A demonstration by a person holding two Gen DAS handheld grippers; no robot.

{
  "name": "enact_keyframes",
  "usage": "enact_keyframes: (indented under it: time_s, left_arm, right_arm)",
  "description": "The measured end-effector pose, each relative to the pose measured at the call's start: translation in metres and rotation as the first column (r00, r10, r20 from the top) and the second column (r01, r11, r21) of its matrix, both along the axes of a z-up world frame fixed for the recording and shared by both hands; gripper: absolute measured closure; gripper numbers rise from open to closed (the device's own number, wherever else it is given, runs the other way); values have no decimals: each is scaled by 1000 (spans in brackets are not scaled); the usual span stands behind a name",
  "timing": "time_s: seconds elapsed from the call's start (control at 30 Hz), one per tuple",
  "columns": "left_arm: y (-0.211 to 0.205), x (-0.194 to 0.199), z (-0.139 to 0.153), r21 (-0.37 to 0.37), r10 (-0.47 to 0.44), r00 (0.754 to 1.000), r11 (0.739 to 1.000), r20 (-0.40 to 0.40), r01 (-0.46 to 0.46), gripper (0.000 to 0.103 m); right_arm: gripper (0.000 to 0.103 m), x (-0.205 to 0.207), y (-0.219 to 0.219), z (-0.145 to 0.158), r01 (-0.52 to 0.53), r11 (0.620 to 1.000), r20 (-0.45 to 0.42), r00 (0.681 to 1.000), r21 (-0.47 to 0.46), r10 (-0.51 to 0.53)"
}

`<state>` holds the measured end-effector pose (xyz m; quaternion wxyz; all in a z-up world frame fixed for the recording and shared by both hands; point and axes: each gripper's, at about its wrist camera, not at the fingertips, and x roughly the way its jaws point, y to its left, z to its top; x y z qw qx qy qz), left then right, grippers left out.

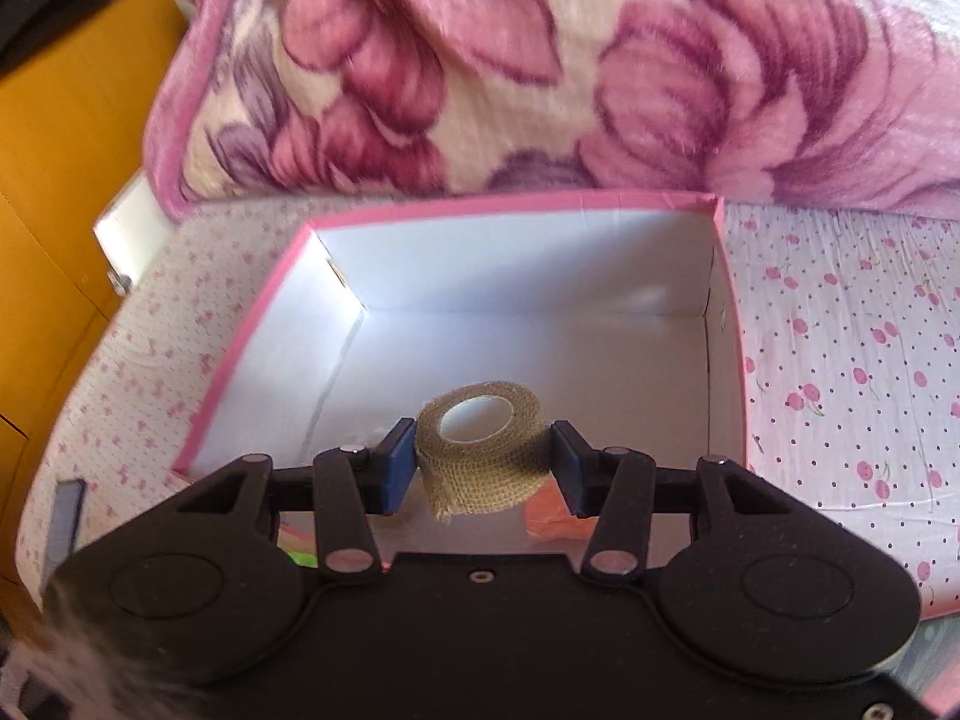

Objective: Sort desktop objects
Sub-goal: 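Carry the brown tape roll into the pink box with the right tool, then open the right tool to release the tape roll in the box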

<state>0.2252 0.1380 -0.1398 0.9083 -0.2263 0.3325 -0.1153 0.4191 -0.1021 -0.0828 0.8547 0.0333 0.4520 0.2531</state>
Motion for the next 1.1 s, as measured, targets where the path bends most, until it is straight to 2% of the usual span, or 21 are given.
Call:
enact_keyframes:
  time_s: [0.3, 0.6, 0.7, 0.77, 0.97, 1.1]
  left_arm:
    - [-1, 5, -4, -20, -5, 1000, 1000, -13, 5, 89]
    - [-2, 7, -5, -20, -5, 1000, 1000, -22, 5, 89]
    - [-2, 8, -7, -16, -3, 1000, 1000, -29, 2, 89]
    - [-3, 8, -8, -16, -2, 999, 1000, -35, 1, 89]
    - [-4, 8, -8, -9, 4, 999, 1000, -35, -4, 89]
    - [-3, 7, -6, -5, 14, 999, 1000, -31, -14, 89]
  right_arm:
    - [55, 26, 31, -30, -58, 984, -83, 996, -168, 44]
    - [54, 31, 42, -47, -83, 966, -117, 992, -246, 55]
    - [51, 30, 40, -45, -64, 969, -109, 993, -239, 38]
    - [38, 28, 38, -40, -43, 974, -95, 995, -222, 22]
    - [36, 18, 25, -26, -7, 982, -55, 998, -187, -3]
    - [35, -2, 16, -7, 27, 986, 30, 999, -162, -22]
